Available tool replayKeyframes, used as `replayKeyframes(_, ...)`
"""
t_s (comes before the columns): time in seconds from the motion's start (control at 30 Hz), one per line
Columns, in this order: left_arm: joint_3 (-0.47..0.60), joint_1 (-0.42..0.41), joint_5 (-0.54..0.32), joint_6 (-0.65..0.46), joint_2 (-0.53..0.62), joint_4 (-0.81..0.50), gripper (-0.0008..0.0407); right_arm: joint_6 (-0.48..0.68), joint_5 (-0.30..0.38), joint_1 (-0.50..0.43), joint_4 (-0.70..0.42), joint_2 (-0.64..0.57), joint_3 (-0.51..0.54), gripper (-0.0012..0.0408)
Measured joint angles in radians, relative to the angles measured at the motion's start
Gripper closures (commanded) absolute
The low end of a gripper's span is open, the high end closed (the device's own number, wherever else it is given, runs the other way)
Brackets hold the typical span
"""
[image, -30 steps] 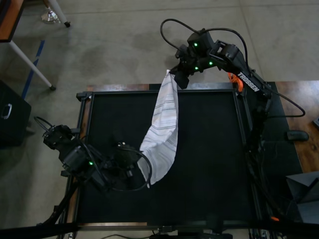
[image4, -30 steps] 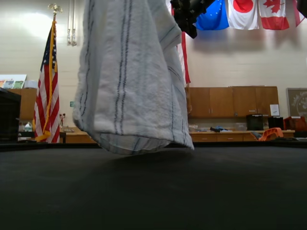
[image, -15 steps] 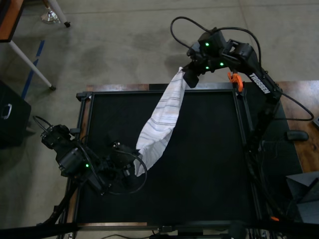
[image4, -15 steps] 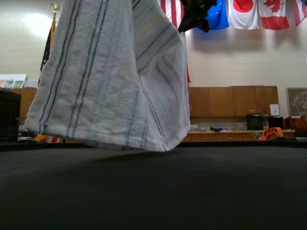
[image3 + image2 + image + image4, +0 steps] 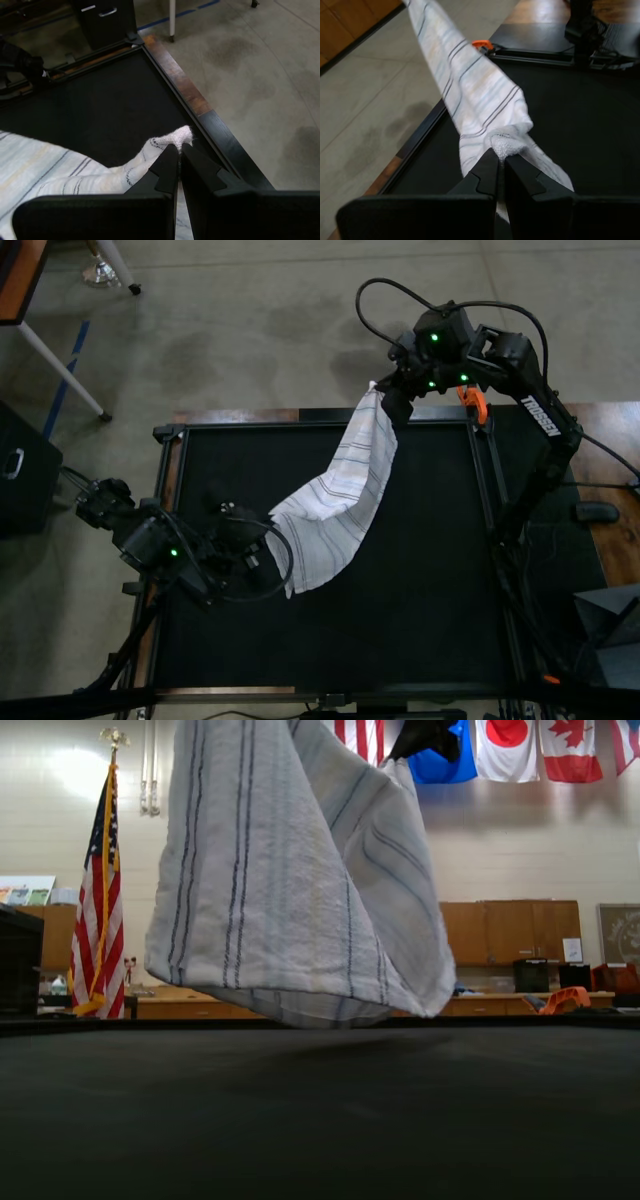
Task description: Fold the towel
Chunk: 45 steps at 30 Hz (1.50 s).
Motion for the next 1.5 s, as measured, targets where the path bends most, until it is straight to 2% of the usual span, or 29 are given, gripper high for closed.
replayKeyframes(0.23, -0.238, 0.000, 0.010, 0.021, -0.192, 0.142, 0.0399, -0.008, -0.005, 0.038, 0.004, -0.032, 0.000, 0.0396)
replayKeyframes(0.47, -0.517, 0.002, 0.053, 0.200, -0.391, 0.425, 0.0399, -0.008, -0.005, 0.080, 0.023, -0.068, -0.035, 0.0396)
replayKeyframes(0.67, -0.740, 0.040, 0.140, 0.367, -0.558, 0.687, 0.0399, -0.010, -0.015, 0.099, 0.147, -0.151, -0.196, 0.0396)
replayKeyframes(0.8, -0.847, 0.090, 0.162, 0.414, -0.645, 0.756, 0.0399, -0.005, -0.054, 0.098, 0.279, -0.243, -0.360, 0.0396)
replayKeyframes(1.0, -0.949, 0.134, 0.129, 0.413, -0.754, 0.760, 0.0399, -0.005, -0.053, 0.095, 0.443, -0.395, -0.594, 0.0396)
replayKeyframes(1.17, -0.983, 0.143, 0.093, 0.455, -0.808, 0.766, 0.0399, 0.025, -0.021, 0.059, 0.467, -0.537, -0.753, 0.0396)
replayKeyframes(1.37, -0.988, 0.143, 0.083, 0.496, -0.835, 0.777, 0.0399, 0.098, 0.043, 0.055, 0.507, -0.695, -0.966, 0.0396)
replayKeyframes(1.5, -0.989, 0.143, 0.082, 0.512, -0.842, 0.773, 0.0399, 0.142, 0.113, 0.053, 0.551, -0.781, -1.082, 0.0396)
